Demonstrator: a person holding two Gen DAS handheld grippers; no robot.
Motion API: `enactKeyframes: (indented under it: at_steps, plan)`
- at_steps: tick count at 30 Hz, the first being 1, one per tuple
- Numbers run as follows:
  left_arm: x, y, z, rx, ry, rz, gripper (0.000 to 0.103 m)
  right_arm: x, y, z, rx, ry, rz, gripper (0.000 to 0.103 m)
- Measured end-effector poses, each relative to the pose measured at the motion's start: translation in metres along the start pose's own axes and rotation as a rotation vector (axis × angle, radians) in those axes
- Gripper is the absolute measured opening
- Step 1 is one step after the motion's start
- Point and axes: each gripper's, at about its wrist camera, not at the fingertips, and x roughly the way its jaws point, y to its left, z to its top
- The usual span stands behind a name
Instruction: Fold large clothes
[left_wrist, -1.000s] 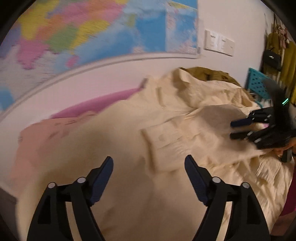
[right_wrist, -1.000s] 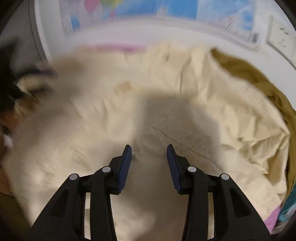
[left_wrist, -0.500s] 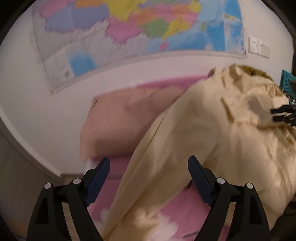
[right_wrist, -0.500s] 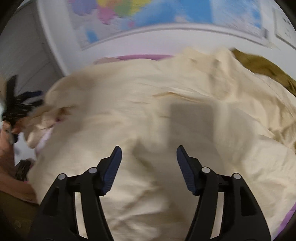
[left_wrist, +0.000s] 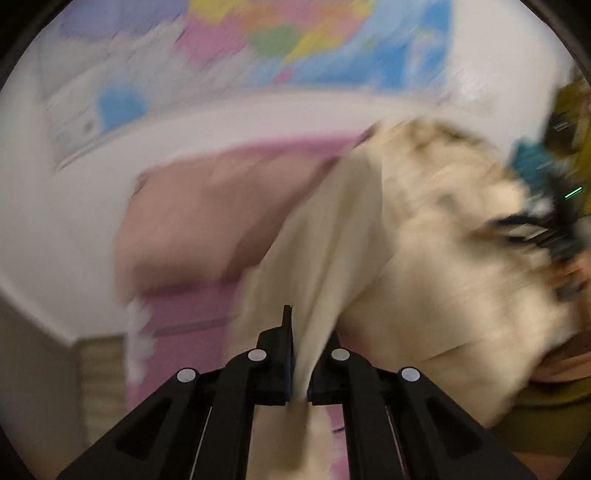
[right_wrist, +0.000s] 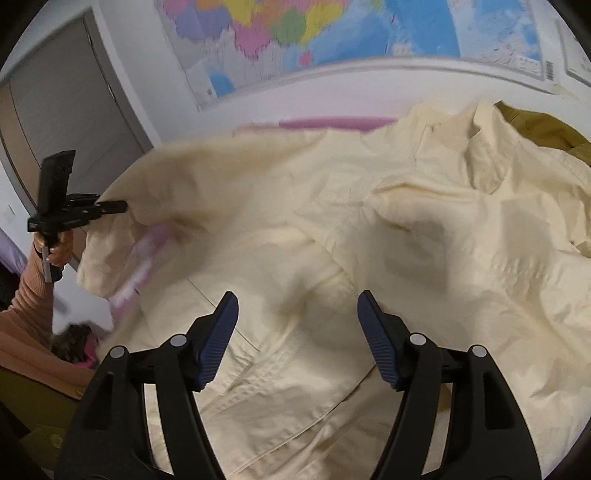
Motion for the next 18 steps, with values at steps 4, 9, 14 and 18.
enactKeyframes:
  at_steps: [4,9,14,18]
  plan:
    - [-0.028,-0.050,0.046,0.016,-0.044,-0.218,0.006,-0.021,0.000,0.001,0.021,-0.071,0.039,0.066]
    - [0.011,-0.136,0.067,0.126,0.057,-0.365,0.010,-0.035,0.009,-0.006,0.034,-0.116,0.120,0.069]
    - [0.061,-0.166,0.070,0.123,0.114,-0.392,0.022,-0.045,0.008,-0.022,0.105,-0.128,0.298,0.075]
    - [0.061,-0.154,0.072,0.036,0.016,-0.355,0.058,-0.042,0.030,-0.031,0.096,-0.105,0.407,0.085]
